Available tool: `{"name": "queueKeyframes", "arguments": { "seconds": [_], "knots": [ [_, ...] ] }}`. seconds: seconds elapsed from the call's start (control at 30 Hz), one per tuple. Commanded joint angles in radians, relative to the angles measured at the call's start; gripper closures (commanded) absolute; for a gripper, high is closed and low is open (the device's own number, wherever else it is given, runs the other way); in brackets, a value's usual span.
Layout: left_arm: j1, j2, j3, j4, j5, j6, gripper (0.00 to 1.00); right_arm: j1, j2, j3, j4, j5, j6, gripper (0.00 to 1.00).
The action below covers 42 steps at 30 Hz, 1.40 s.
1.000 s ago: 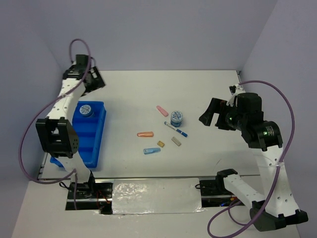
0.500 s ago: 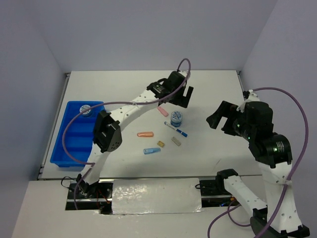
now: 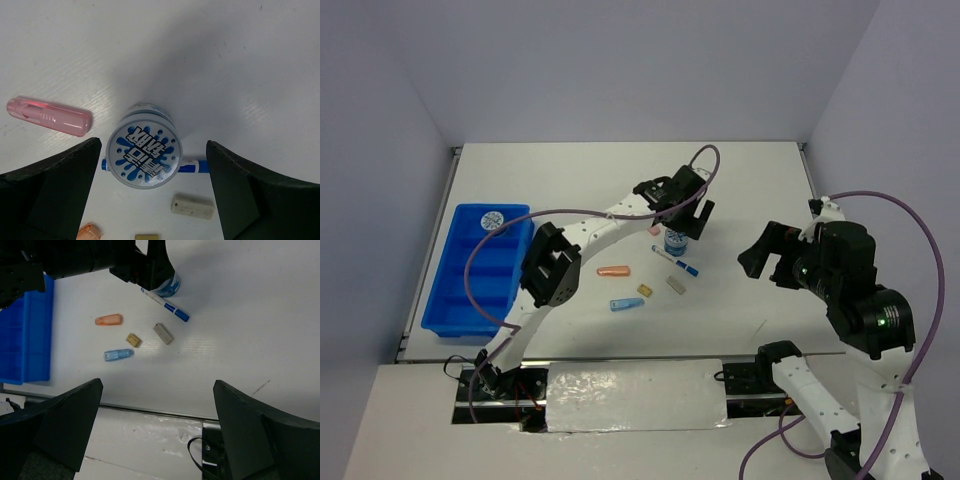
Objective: Sort the stationery into containers
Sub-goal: Pick up the stationery from the center of the board.
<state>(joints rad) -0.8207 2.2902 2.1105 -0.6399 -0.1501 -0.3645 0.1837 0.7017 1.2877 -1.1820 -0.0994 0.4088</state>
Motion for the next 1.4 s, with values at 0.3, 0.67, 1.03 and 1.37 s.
{"name": "queueKeyframes", "arguments": {
  "seconds": [0.3, 0.67, 1.03, 1.37],
  "knots": [
    [-0.008, 0.002, -0.069, 0.017, -0.016, 0.021, 0.01, 0.005, 0.039, -0.007, 0.039, -0.056, -0.034, 0.0],
    [-0.006, 0.005, -0.038, 0.036, 0.0, 0.021, 0.23, 0.007, 0.045, -0.013, 0.044, -0.068, -0.045, 0.0],
    [-0.001, -0.106, 0.062, 0.071, 0.069, 0.002, 1.0, 0.007, 0.042, -0.01, 0.045, -0.06, -0.048, 0.0],
    [0.328, -0.447, -0.07, -0.067, -0.041, -0.183, 1.0, 0.01, 0.05, -0.005, 0.059, -0.069, -0.048, 0.0]
  ]
}}
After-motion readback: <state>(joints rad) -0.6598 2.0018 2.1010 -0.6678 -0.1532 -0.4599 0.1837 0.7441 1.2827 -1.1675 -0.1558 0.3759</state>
